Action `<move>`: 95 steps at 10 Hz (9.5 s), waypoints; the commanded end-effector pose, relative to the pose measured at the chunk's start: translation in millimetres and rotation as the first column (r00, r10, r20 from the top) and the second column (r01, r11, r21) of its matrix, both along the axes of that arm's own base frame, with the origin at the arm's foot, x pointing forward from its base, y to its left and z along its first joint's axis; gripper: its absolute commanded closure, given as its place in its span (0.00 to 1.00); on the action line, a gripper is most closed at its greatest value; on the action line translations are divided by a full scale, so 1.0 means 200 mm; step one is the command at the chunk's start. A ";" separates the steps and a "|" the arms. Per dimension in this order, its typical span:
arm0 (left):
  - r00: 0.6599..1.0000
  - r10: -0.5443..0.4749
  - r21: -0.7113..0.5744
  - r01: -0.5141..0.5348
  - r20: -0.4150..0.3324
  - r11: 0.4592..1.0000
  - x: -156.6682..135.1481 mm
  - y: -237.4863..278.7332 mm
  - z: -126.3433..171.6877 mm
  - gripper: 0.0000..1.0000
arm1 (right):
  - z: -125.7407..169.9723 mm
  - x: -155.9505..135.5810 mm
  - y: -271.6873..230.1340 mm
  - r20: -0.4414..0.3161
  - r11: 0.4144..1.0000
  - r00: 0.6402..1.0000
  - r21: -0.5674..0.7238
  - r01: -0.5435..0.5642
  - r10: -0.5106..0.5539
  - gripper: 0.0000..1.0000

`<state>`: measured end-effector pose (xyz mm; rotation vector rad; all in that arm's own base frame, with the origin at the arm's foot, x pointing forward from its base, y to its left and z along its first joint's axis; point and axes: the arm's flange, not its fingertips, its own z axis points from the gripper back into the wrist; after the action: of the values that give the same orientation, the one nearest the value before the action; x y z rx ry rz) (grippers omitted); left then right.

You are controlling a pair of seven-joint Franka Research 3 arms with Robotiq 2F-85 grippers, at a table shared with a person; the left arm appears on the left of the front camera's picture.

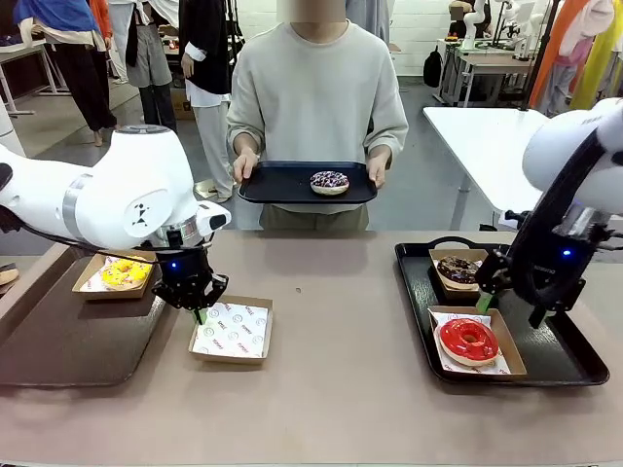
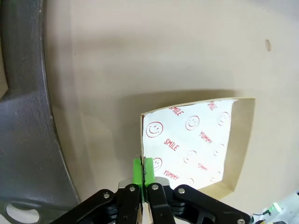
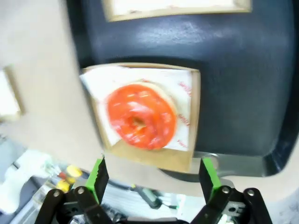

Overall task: Individually package the donuts and arrange them on the tray.
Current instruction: Place the picked Paper togo box on the Handle tray while simultaneously picking up another Paper togo box from the table with the other hand, then place the picked Paper togo box on the Handle tray.

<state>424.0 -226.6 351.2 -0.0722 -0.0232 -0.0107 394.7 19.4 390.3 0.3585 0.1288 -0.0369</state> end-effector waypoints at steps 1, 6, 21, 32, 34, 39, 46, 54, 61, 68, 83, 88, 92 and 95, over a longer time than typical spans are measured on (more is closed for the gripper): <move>1.000 -0.009 -0.048 0.008 -0.012 0.999 -0.01 0.03 0.23 1.00 | 0.07 -0.14 -0.23 0.037 0.925 0.994 0.364 -0.107 0.100 0.00; 0.998 -0.030 -0.067 0.034 0.052 0.997 0.25 -0.07 0.79 1.00 | 0.01 -0.40 -0.82 0.194 0.641 0.979 0.759 -0.109 -0.064 0.00; 0.992 -0.099 -0.038 0.102 0.077 0.994 0.63 -0.31 0.83 1.00 | -0.27 -0.69 -1.24 0.114 0.477 0.882 0.869 0.135 -0.458 0.00; 0.992 -0.099 -0.038 0.102 0.077 0.994 0.63 -0.31 0.83 1.00 | -0.27 -0.69 -1.24 0.114 0.477 0.882 0.869 0.135 -0.458 0.00; 0.992 -0.099 -0.038 0.102 0.077 0.994 0.63 -0.31 0.83 1.00 | -0.27 -0.69 -1.24 0.114 0.477 0.882 0.869 0.135 -0.458 0.00; 0.992 -0.099 -0.038 0.102 0.077 0.994 0.63 -0.31 0.83 1.00 | -0.27 -0.69 -1.24 0.114 0.477 0.882 0.869 0.135 -0.458 0.00; 0.994 -0.098 0.019 0.097 0.049 0.995 0.48 0.02 0.80 0.99 | -0.27 -0.69 -1.24 0.114 0.477 0.882 0.869 0.135 -0.458 0.00; 0.999 0.025 -0.092 -0.029 -0.045 0.995 0.15 1.01 0.51 0.99 | -0.27 -0.69 -1.24 0.114 0.477 0.882 0.869 0.135 -0.458 0.00; 0.992 0.086 -0.084 -0.094 -0.086 0.992 0.07 1.17 0.41 0.99 | -0.27 -0.69 -1.24 0.114 0.477 0.882 0.869 0.135 -0.458 0.00; 0.997 0.078 -0.095 -0.076 0.025 0.993 -0.03 1.23 0.37 0.99 | -0.27 -0.69 -1.24 0.114 0.477 0.882 0.869 0.135 -0.458 0.00; 0.996 0.079 0.098 -0.076 -0.028 0.992 -0.09 1.10 0.13 0.99 | -0.27 -0.69 -1.24 0.114 0.477 0.882 0.869 0.135 -0.458 0.00; 0.997 0.076 0.129 -0.073 -0.023 0.989 -0.08 1.09 0.10 0.24 | -0.27 -0.69 -1.24 0.114 0.477 0.882 0.869 0.135 -0.458 0.00; 0.997 0.076 0.116 -0.074 -0.017 0.991 -0.10 1.11 0.13 0.08 | -0.27 -0.69 -1.24 0.114 0.477 0.882 0.869 0.135 -0.458 0.00; 0.997 0.073 0.092 -0.071 -0.023 0.993 -0.11 1.12 0.16 0.20 | -0.27 -0.69 -1.24 0.114 0.477 0.882 0.869 0.135 -0.458 0.00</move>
<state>404.8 -5.0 378.0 0.0176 0.0019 0.0563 257.3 -227.3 335.3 1.3853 -0.2885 -0.2804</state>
